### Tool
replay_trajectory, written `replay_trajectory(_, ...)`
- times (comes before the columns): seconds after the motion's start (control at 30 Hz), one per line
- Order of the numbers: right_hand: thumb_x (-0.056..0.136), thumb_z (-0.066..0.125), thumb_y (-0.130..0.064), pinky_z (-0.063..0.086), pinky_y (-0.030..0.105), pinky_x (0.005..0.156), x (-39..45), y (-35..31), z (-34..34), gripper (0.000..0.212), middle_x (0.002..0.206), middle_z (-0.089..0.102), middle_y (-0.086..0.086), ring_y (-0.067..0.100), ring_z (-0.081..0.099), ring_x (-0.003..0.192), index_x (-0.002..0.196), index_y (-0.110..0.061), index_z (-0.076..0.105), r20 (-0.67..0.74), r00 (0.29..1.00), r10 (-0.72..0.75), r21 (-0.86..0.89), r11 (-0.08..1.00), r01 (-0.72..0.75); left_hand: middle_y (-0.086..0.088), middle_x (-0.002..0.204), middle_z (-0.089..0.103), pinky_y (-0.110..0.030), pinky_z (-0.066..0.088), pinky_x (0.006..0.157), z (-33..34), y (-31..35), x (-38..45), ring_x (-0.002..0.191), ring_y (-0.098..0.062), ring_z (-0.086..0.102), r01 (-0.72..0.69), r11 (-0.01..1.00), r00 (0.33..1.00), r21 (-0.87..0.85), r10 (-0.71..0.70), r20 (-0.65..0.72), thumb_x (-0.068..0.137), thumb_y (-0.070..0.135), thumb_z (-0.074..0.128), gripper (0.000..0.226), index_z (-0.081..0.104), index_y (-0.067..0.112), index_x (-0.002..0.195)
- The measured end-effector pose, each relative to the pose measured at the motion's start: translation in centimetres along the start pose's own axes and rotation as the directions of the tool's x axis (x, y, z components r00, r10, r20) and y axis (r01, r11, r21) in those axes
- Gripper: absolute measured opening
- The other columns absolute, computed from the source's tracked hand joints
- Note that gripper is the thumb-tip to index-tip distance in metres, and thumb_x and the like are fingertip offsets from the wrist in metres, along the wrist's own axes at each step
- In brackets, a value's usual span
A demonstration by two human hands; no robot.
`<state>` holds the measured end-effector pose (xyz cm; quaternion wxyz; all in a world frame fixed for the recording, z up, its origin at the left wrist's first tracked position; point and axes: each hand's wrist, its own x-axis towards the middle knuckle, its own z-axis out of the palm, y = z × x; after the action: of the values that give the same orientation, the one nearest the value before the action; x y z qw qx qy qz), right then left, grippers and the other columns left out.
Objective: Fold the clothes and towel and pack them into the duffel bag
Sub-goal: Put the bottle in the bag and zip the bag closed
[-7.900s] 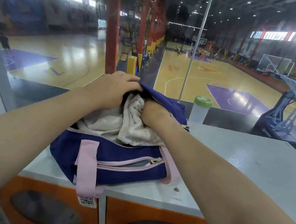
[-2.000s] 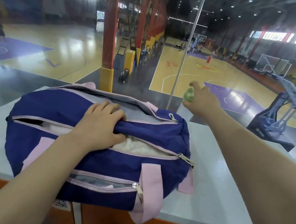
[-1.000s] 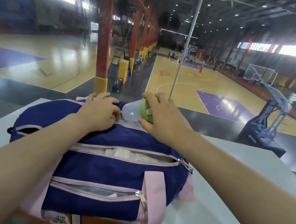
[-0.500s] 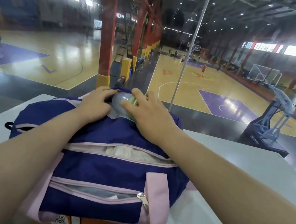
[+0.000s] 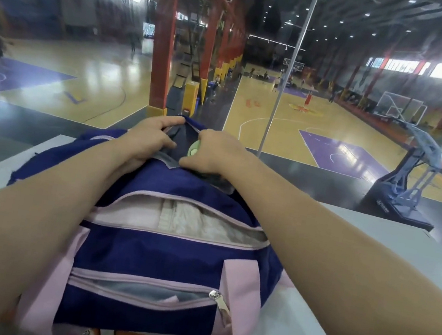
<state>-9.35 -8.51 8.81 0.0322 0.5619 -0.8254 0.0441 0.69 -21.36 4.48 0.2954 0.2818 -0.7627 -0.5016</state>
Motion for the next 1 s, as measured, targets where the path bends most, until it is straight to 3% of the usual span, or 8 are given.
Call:
replay_trajectory(0.1,0.078,0.068,-0.051,0.041,0.028,0.062,0.0,-0.7,-1.6,0.061,0.115,0.055,0.000,0.022,0.051,0.088,0.126,-0.018,0.051,0.137,0.986,-0.099,-0.030,0.994,0.104,-0.004,0.142,0.050,-0.031,0.038,0.109,-0.2,0.4,0.6,0.131,-0.019,0.044,0.061,0.981,0.998,-0.182,-0.055,0.035,0.076,-0.018,0.049,0.073,0.051,0.016,0.140)
replay_trajectory(0.23,0.080,0.073,-0.035,0.039,0.026,0.066,-0.4,-1.3,-3.8,0.058,0.111,0.044,-0.005,0.017,0.047,0.090,0.133,-0.028,0.049,0.329,0.912,-0.245,-0.150,0.940,0.307,-0.011,0.145,0.048,-0.033,0.034,0.113,-0.1,1.9,1.1,0.136,-0.022,0.041,0.124,0.936,0.992,-0.329,-0.115,0.046,0.074,-0.023,0.038,0.076,0.045,0.009,0.143)
replay_trajectory(0.37,0.080,0.072,-0.032,0.052,0.024,0.054,0.5,-1.3,-3.9,0.049,0.114,0.054,-0.001,0.018,0.058,0.086,0.126,-0.026,0.055,0.392,0.902,-0.181,-0.037,0.977,0.212,-0.012,0.145,0.048,-0.033,0.034,0.113,0.2,2.8,1.3,0.138,-0.023,0.041,0.096,0.914,0.995,-0.393,-0.080,0.057,0.071,-0.023,0.032,0.078,0.044,0.005,0.143)
replay_trajectory(0.43,0.086,0.064,-0.039,0.057,0.029,0.070,1.2,-1.3,-3.6,0.049,0.124,0.054,0.003,0.024,0.059,0.100,0.129,-0.019,0.053,0.357,0.931,-0.079,0.032,0.997,0.072,-0.011,0.140,0.052,-0.031,0.039,0.108,0.8,3.0,0.8,0.133,-0.023,0.046,0.082,0.912,0.996,-0.402,-0.058,0.072,0.069,-0.025,0.031,0.079,0.048,0.005,0.140)
replay_trajectory(0.53,0.094,0.049,-0.045,0.046,0.037,0.091,2.2,-1.7,-1.6,0.058,0.141,0.046,0.007,0.030,0.050,0.123,0.144,-0.017,0.040,0.241,0.970,0.025,-0.126,0.992,0.006,-0.011,0.136,0.054,-0.031,0.044,0.098,1.6,2.7,0.1,0.127,-0.024,0.049,0.039,0.928,0.996,-0.371,-0.009,0.084,0.068,-0.027,0.032,0.080,0.050,0.008,0.138)
replay_trajectory(0.77,0.087,0.060,-0.038,0.039,0.036,0.093,0.8,0.7,0.0,0.059,0.135,0.045,0.007,0.029,0.052,0.116,0.140,-0.026,0.038,0.098,0.921,-0.377,-0.258,0.884,0.390,-0.004,0.137,0.055,-0.027,0.040,0.102,-0.1,0.1,0.2,0.132,-0.021,0.046,-0.042,0.981,0.999,-0.192,0.048,0.023,0.060,-0.019,0.042,0.084,0.055,0.017,0.134)
replay_trajectory(0.9,0.086,0.063,-0.042,0.040,0.038,0.095,0.7,2.6,2.0,0.057,0.132,0.048,0.011,0.030,0.049,0.119,0.135,-0.021,0.043,0.073,0.984,-0.161,-0.019,0.986,0.163,0.003,0.129,0.054,0.003,0.036,0.077,0.8,0.7,-0.5,0.119,-0.010,0.047,-0.126,0.990,0.992,0.070,0.127,-0.008,0.073,-0.022,0.045,0.075,0.054,0.016,0.137)
replay_trajectory(1.0,0.085,0.061,-0.046,0.042,0.037,0.093,1.2,2.3,2.5,0.061,0.134,0.052,0.013,0.030,0.051,0.119,0.132,-0.013,0.043,0.020,0.999,-0.045,0.003,0.999,0.045,0.006,0.132,0.050,0.003,0.033,0.080,1.1,0.6,-0.7,0.122,-0.006,0.043,-0.145,0.977,0.989,0.156,0.143,0.022,0.075,-0.019,0.046,0.075,0.051,0.018,0.139)
